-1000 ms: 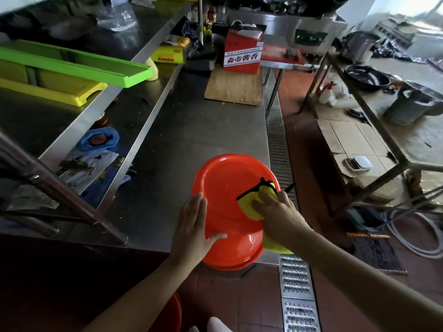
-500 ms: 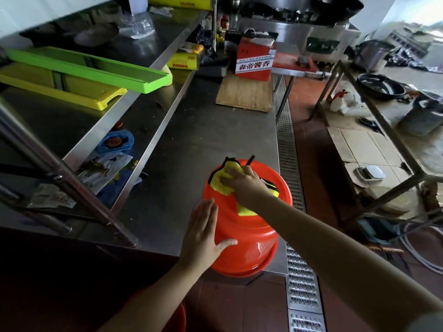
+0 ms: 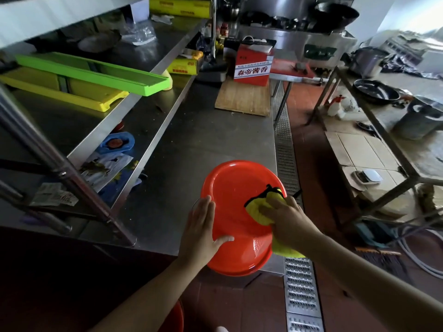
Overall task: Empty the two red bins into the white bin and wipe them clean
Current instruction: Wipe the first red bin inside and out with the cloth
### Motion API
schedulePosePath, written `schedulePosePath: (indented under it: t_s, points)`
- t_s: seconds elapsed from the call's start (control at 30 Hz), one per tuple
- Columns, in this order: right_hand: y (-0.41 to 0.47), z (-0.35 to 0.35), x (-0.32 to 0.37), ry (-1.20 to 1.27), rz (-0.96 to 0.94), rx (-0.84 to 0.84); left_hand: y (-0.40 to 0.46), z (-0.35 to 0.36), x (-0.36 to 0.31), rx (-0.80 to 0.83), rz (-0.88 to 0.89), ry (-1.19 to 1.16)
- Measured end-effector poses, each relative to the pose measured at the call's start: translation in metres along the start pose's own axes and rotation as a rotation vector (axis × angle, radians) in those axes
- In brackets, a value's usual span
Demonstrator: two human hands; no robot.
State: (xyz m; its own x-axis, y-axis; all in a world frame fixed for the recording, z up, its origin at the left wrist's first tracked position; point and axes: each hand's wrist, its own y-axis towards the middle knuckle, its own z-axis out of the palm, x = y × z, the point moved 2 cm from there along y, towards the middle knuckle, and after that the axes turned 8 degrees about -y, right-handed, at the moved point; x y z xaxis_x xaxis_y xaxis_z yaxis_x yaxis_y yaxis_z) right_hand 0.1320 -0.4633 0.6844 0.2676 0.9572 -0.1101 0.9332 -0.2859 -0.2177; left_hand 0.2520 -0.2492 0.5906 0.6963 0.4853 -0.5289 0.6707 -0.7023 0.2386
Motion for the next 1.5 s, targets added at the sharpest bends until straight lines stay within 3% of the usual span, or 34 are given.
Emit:
schedulePosePath:
  t_s: [0.13,0.23,0.47,0.67,1.03,1.17,1.27,1.5]
  points:
    - [-0.023,0.006,0.011,0.095,-0.153,-0.158,-0.004,0.002,0.002,0.054,-0.168,-0.234]
    - [-0.033,0.013,0.024,-0.072,-0.300,-0.364,-0.006,0.000,0.011,0.077,-0.275,-0.486]
    - [-0.012,0.010,0.053,-0.238,-0.371,-0.423,-0.006,-0.014,0.031,0.110,-0.134,-0.622]
    - [0.028,-0.012,0.083,-0.227,-0.411,-0.440,-0.009,-0.010,0.037,0.085,-0.092,-0.594]
    - [0.114,-0.050,0.104,-0.228,-0.335,-0.174,-0.014,0.000,0.047,0.081,-0.090,-0.500]
    - [0.137,-0.052,0.103,-0.299,-0.365,-0.095,-0.012,-0.008,0.037,-0.128,0.139,-0.285]
    - [0.145,-0.050,0.102,-0.293,-0.356,-0.067,-0.005,-0.008,0.030,-0.165,0.318,-0.145]
    - [0.154,-0.049,0.091,-0.239,-0.287,-0.098,0.002,-0.006,0.028,-0.110,0.329,-0.049]
